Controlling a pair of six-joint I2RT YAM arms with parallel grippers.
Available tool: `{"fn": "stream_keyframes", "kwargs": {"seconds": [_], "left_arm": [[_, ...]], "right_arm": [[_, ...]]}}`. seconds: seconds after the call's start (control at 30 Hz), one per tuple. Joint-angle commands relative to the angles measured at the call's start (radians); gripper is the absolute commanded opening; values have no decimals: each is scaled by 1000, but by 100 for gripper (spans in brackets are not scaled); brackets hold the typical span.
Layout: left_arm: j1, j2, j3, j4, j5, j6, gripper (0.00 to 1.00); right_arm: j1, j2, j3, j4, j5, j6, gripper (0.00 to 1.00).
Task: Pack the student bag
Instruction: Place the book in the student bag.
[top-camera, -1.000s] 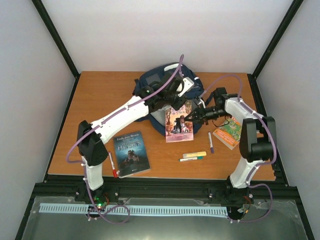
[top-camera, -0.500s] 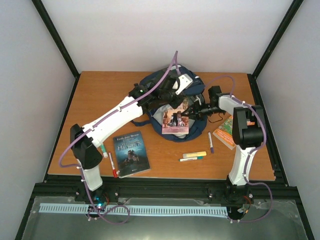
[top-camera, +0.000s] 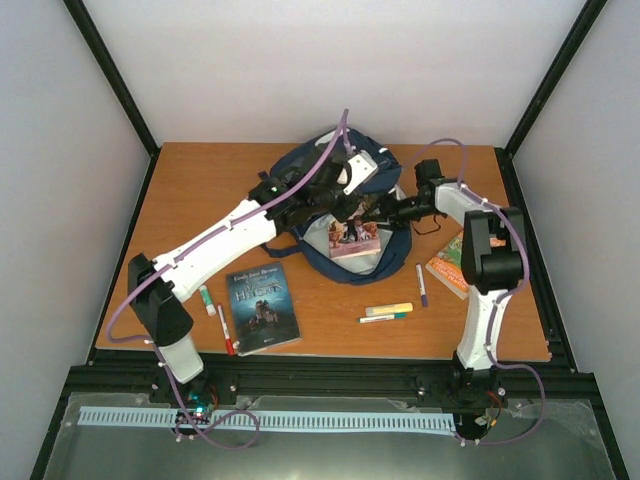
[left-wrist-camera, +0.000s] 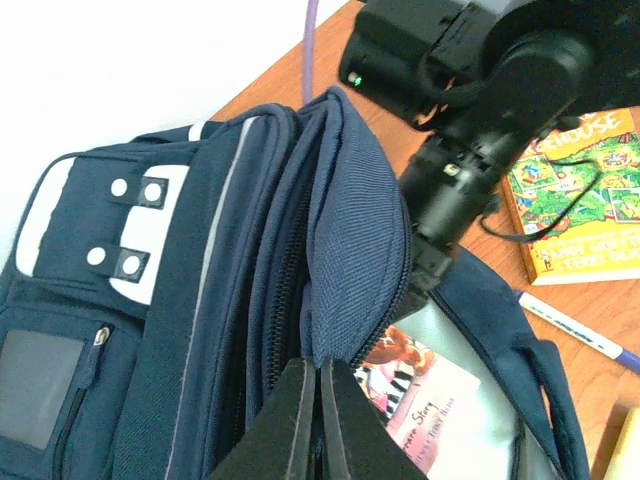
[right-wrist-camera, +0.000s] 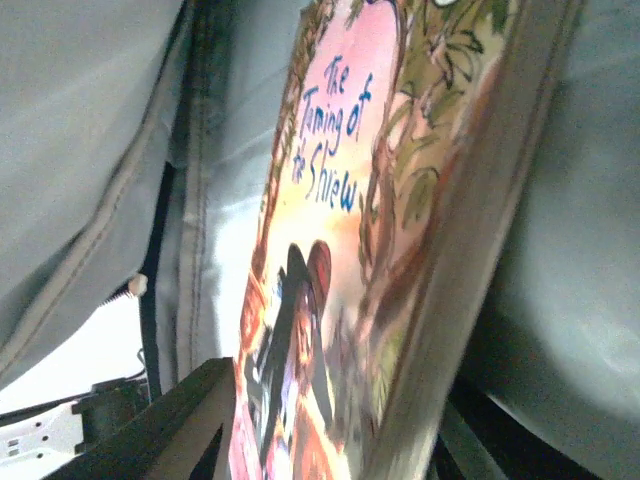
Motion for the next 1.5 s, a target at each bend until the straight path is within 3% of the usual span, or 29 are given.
{"fn": "stream_keyframes", "kwargs": {"seconds": [0.0, 0.27, 0.4, 0.57, 0.7, 0.87, 1.03, 1.17, 1.47], "left_arm": [[-5, -121, -43, 118, -34, 0, 1], [17, -197, -185, 204, -45, -53, 1], [43, -205, -209, 226, -27, -96, 1], [78, -209, -225, 243, 47, -151, 1], [87, -210, -228, 241, 71, -162, 1], [100, -211, -225, 237, 101, -176, 1], [106, -220, -227, 235, 118, -179, 1], [107, -227, -229, 238, 120, -181, 1], [110, -233, -231, 241, 131, -186, 1]], "right_arm": [[5, -174, -86, -14, 113, -75, 53], [17, -425, -286, -19, 272, -286, 53], [47, -562, -387, 9, 376, -431, 47], [182, -739, -532, 102, 516, -635, 32], [318, -816, -595, 170, 664, -763, 30], [461, -783, -599, 234, 880, -890, 29], [520, -722, -581, 300, 1012, -980, 38], [557, -662, -566, 311, 1061, -1049, 44], [588, -536, -538, 337, 1115, -1104, 47]]}}
